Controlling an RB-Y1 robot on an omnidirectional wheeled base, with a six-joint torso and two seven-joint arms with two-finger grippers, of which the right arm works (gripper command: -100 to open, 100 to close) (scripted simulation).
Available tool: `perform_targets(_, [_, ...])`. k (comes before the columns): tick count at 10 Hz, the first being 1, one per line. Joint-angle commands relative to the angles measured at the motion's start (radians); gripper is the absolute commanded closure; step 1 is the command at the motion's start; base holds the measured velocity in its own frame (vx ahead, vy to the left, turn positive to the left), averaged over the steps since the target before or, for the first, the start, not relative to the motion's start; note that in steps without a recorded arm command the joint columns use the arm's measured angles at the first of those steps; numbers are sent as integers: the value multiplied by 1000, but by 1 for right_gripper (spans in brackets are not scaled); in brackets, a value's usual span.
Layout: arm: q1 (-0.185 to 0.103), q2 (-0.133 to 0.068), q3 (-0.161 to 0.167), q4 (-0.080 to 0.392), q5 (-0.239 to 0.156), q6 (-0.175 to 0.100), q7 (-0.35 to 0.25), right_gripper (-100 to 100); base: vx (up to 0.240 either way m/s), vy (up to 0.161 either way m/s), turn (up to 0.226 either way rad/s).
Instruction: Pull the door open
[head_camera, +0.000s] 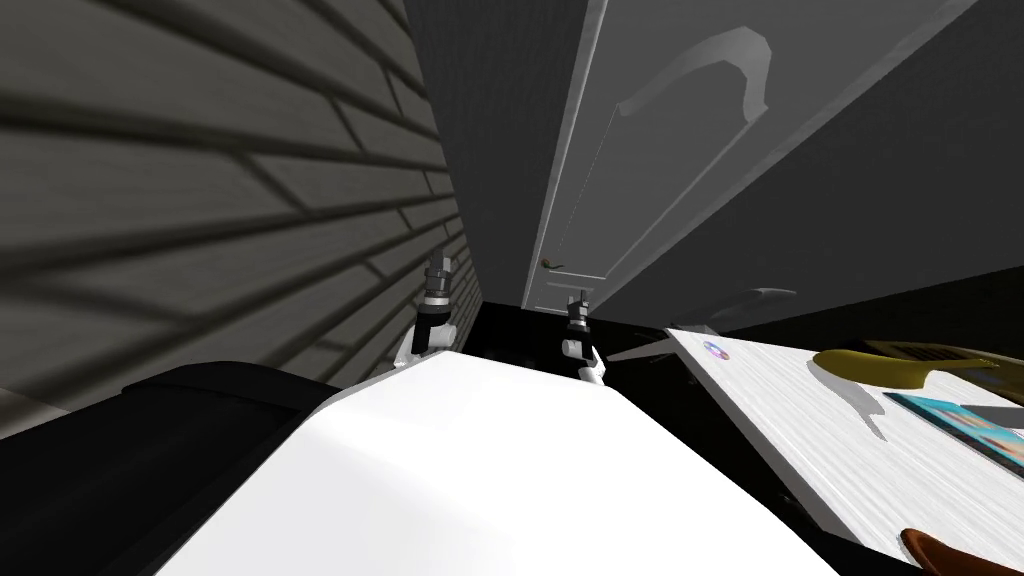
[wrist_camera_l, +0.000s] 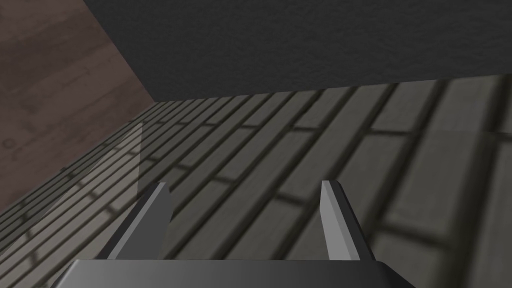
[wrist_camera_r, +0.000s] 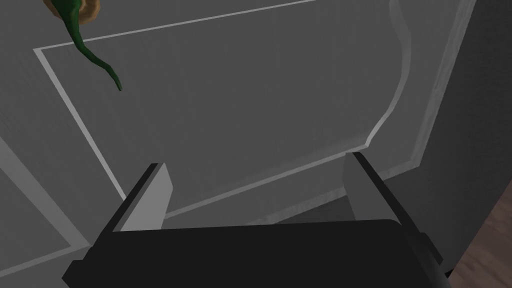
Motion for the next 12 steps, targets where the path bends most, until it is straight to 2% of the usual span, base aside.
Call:
perform_targets(1, [-21,-8,-1,50,-6,0,6,-100,124,36,78])
perform_targets(2, [-33,-14,-1,85,-10,-2,8,-100,111,20,77])
perform_targets(3, [-33,-14,-1,91,-10,-2,8,-100,76,11,28])
perform_targets(4, [-46,-20,-2,124,-13,-4,10,-100,70,27,60])
perform_targets(5, [-46,-20,-2,124,-13,-4,10,-100,53,22,25])
perform_targets(12, [-125,-57,-5,337,-37,-17,23,-100,99,22,75])
